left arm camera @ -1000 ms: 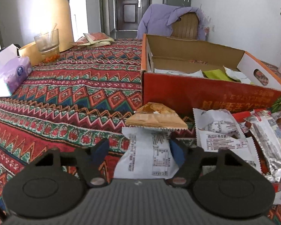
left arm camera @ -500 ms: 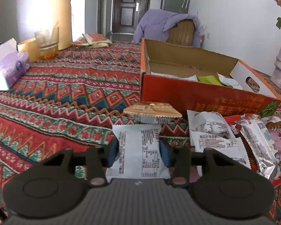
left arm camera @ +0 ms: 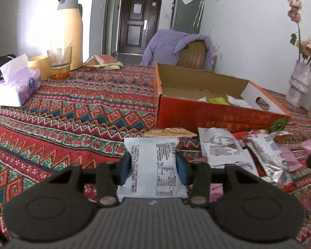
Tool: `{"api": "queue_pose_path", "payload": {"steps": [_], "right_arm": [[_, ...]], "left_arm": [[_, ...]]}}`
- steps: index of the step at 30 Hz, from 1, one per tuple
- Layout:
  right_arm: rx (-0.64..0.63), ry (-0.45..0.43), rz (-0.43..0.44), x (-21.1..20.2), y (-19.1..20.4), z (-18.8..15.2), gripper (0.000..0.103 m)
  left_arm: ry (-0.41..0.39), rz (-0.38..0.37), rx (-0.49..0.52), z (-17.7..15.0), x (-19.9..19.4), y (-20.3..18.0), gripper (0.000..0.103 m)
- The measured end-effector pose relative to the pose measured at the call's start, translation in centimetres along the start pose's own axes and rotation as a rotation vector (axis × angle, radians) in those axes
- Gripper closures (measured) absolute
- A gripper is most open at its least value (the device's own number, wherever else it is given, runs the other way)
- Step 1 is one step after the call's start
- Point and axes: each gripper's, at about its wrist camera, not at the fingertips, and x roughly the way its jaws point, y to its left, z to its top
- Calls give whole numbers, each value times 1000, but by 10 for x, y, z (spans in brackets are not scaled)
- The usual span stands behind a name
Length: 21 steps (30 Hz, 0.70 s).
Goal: Organize snacks
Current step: 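Raise both held packets toward the open box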
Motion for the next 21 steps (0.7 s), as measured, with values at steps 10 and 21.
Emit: {"api": "queue_pose_path", "payload": {"steps": [10,21], "right_arm": [[-14,-21,5,-2,6,6,42],[-11,-22,11,-2,7,6,42]], "left_arm": [[-82,-63,14,10,-29,-9,57],[-82,-81,26,11,-27,-18,57]]}}
